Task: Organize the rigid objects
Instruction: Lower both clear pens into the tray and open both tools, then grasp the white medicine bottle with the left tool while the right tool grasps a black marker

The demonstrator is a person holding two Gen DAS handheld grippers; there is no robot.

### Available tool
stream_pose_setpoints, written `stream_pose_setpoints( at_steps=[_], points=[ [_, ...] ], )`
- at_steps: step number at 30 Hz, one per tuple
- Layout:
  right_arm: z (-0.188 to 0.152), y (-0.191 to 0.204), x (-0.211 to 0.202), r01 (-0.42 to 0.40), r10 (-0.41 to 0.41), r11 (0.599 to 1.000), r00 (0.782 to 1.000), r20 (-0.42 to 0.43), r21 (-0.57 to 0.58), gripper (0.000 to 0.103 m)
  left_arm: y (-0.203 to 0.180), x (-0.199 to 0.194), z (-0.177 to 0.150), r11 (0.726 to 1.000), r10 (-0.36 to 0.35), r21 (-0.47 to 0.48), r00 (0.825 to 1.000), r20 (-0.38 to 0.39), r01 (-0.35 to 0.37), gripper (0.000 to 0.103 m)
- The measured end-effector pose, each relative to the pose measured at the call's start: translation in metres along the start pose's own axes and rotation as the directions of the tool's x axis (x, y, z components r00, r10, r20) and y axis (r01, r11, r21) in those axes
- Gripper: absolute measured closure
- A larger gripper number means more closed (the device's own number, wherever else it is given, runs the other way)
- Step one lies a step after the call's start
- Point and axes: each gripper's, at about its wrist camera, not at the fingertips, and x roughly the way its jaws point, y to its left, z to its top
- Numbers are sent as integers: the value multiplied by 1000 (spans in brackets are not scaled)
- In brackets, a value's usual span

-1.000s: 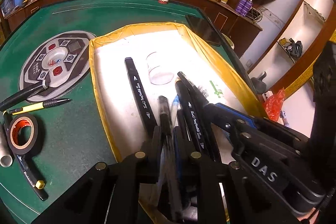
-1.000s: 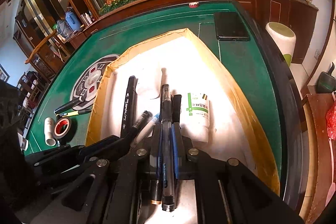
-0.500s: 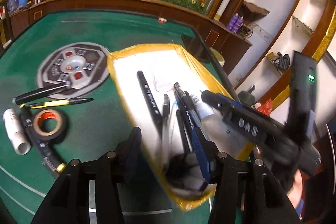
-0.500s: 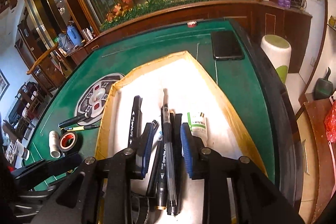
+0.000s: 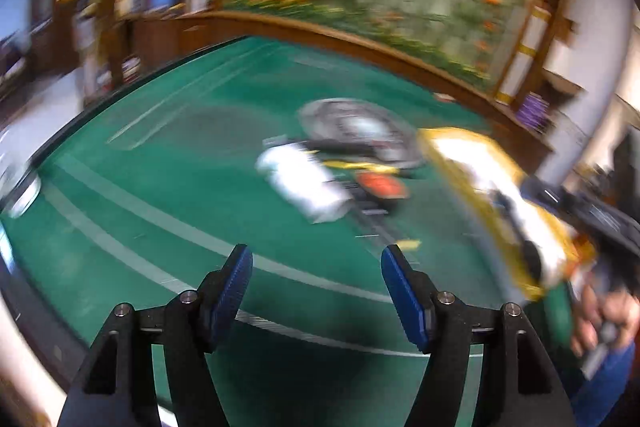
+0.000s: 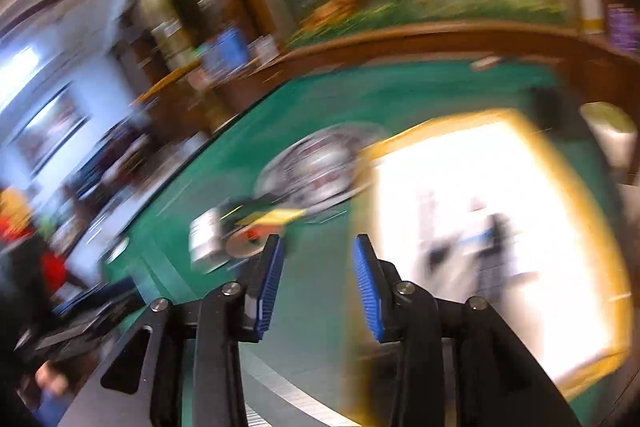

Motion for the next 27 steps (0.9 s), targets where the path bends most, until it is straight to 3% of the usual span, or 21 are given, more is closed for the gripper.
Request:
stream_pose_setpoints(
  at_steps=[2, 4, 6, 10, 12, 17, 24, 27],
  points=[
    [-5, 23, 26, -62, 60, 998, 994, -91, -23, 67, 29, 11, -1, 997, 25, -78, 999, -35, -28, 32],
    [-9, 47, 52, -50, 37, 995, 988, -151, -83, 67, 50, 20, -4, 990, 39, -131, 997, -67, -48, 32],
    [-10, 63, 70, -25, -3, 989, 984, -180, -149, 67, 57, 26, -9, 989, 52, -135, 996, -74, -62, 32],
    [-5, 79, 99, -49, 9, 986, 972, -235, -162, 76, 51, 32, -15, 992, 104, -70, 994, -40, -107, 32],
    [-1, 85, 113, -59, 22, 987, 970, -240, -149, 76, 49, 32, -17, 991, 118, -51, 993, -26, -120, 32],
    [15, 96, 139, -75, 45, 989, 973, -226, -125, 76, 58, 29, -16, 994, 69, -78, 997, -19, -70, 30],
    [38, 111, 187, -40, 12, 991, 975, -223, -124, 75, 56, 29, -14, 995, 63, -82, 998, -12, -64, 30],
    [33, 114, 194, -98, 69, 990, 963, -261, -101, 73, 57, 28, -15, 995, 59, -82, 998, -9, -60, 30]
  ],
)
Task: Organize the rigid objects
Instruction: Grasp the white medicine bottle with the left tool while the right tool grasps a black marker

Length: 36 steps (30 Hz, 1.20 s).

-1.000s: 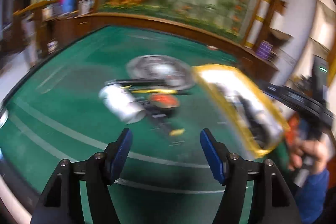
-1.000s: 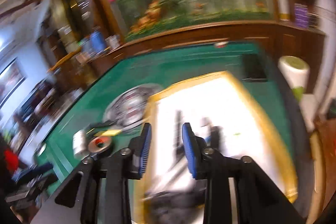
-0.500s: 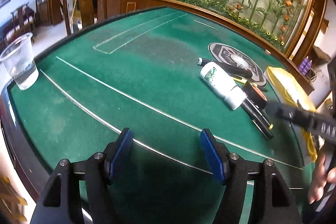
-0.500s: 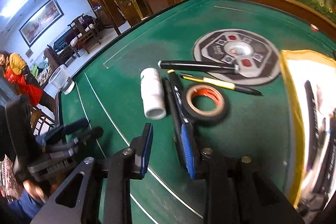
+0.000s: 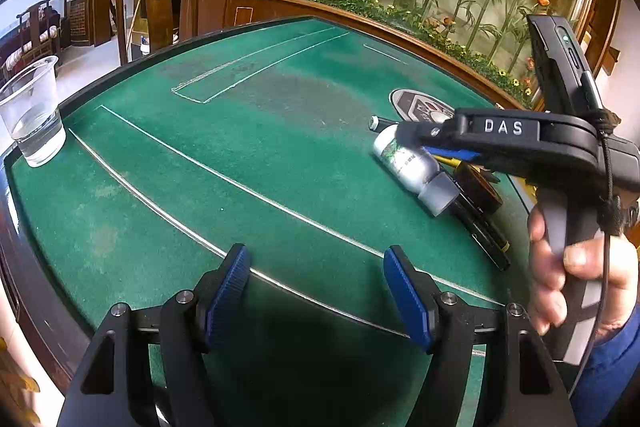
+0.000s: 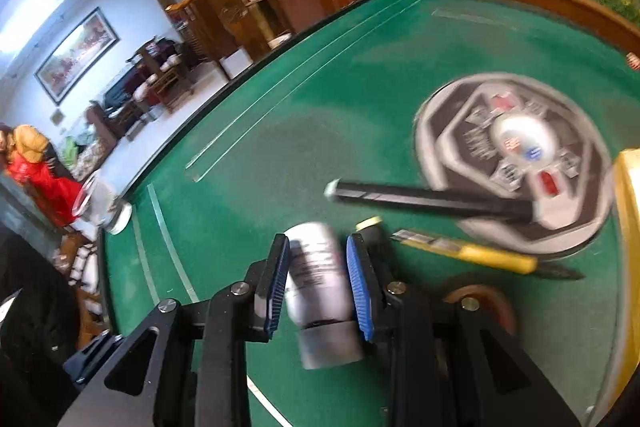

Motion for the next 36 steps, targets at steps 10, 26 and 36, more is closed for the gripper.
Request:
stream_pose_setpoints(
  at_steps=[10, 26, 36],
  points=[
    [-10, 8, -29, -43, 43, 996, 999, 0, -75, 73, -2, 0, 1, 1000, -5, -3, 1000, -6, 5, 26],
    [-32, -33, -34, 125, -126, 992, 990, -61, -25, 78, -35, 3, 46, 962, 30, 269, 999, 18, -34, 20],
    [-37, -38, -35, 130, -131, 991, 988, -85, -14, 83, -60, 41, 48, 916, 58, 400, 995, -75, -23, 20]
  ],
)
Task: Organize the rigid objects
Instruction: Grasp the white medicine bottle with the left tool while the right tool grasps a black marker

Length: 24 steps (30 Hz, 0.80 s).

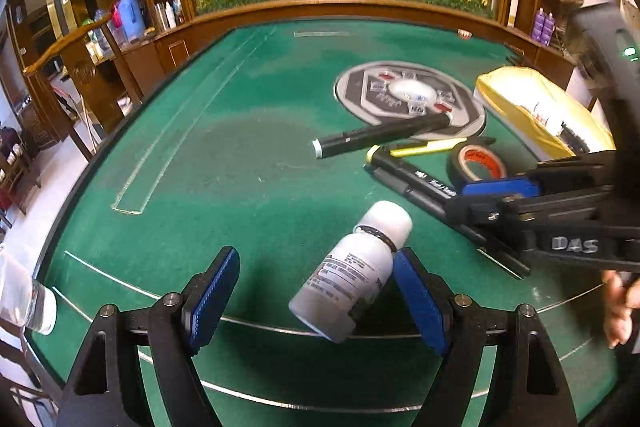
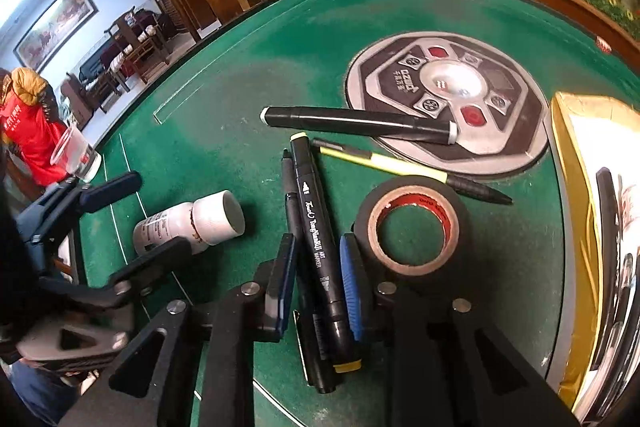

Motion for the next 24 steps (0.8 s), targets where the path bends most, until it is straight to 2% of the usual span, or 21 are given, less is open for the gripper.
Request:
stream_pose_setpoints(
  at_steps=[2, 3, 4, 5, 7, 13, 17, 24],
  points=[
    [0, -4, -1, -9, 10, 1000, 1000, -4, 20, 86, 1, 7, 1, 1000, -7, -4, 1000, -22, 7, 24],
    [-1, -5, -2, -9, 9, 1000, 1000, -4, 25, 87, 0, 9, 1, 1000, -6, -3, 1000, -30, 6, 36],
    [-2, -7, -3, -6, 6, 1000, 1000, -4, 30, 87, -1, 13, 1, 1000, -1, -2, 999, -49, 1, 54],
    [-2, -7, -3, -5, 5, 999, 1000, -4, 31, 87, -2, 16, 0, 1000, 6, -7, 998, -64, -7, 56],
    [-3, -5, -4, 6, -6, 1000, 1000, -3, 23, 87, -2, 16, 1, 1000, -5, -30, 998, -68, 3, 66],
    [-6, -1, -2, 83, -83, 996, 997, -3, -28, 88, -6, 15, -2, 998, 19, -53, 998, -62, -22, 66],
    [-10, 14, 0, 176, -176, 975, 984, 17, -134, 89, -4, 16, -2, 998, 13, -63, 998, -63, -17, 66],
    [-13, 11, -2, 183, -180, 976, 983, 39, -115, 88, -6, 16, -2, 998, 22, -55, 998, -64, -25, 66]
  ],
)
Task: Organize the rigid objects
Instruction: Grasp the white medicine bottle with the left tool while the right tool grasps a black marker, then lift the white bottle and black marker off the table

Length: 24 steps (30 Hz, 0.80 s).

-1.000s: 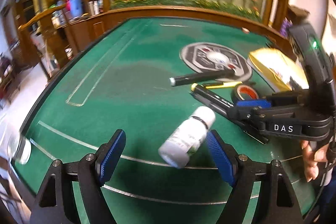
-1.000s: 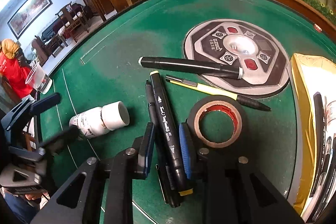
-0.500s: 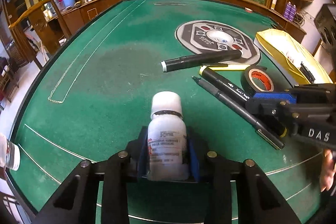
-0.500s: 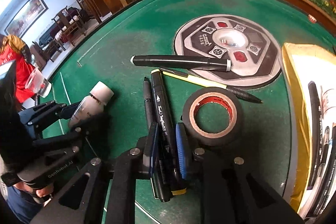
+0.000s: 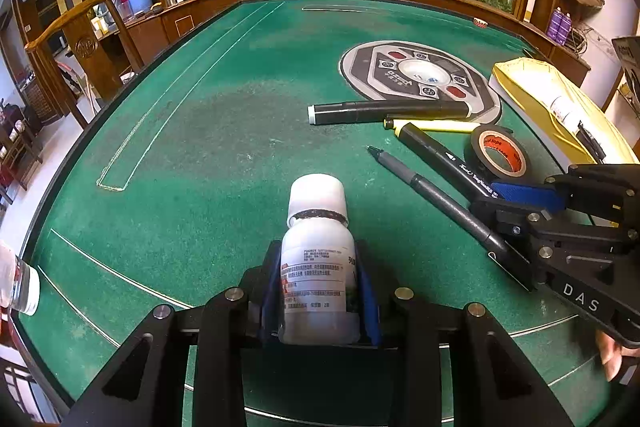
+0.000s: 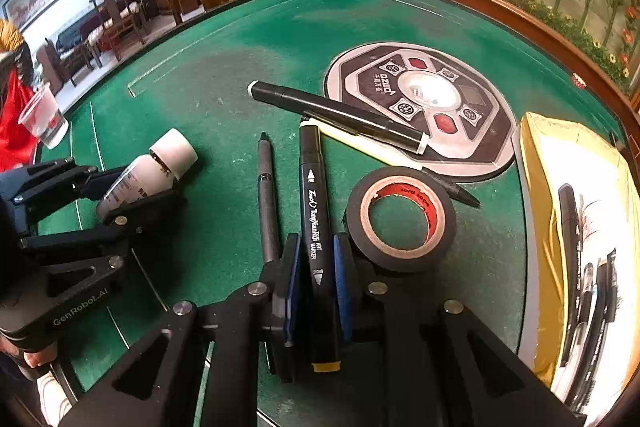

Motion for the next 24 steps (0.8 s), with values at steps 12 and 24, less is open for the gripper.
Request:
stream_pose_setpoints(
  at_steps=[12, 24],
  points=[
    [-3, 9, -1, 28, -28, 1000, 999, 19, 4, 89, -2, -2, 0, 1000, 8, 5, 1000, 8, -8, 67],
    [0, 15, -30, -19, 17, 1000, 990, 138, 13, 89, -4, -30, -9, 991, 113, -81, 984, 135, -103, 67]
  ],
)
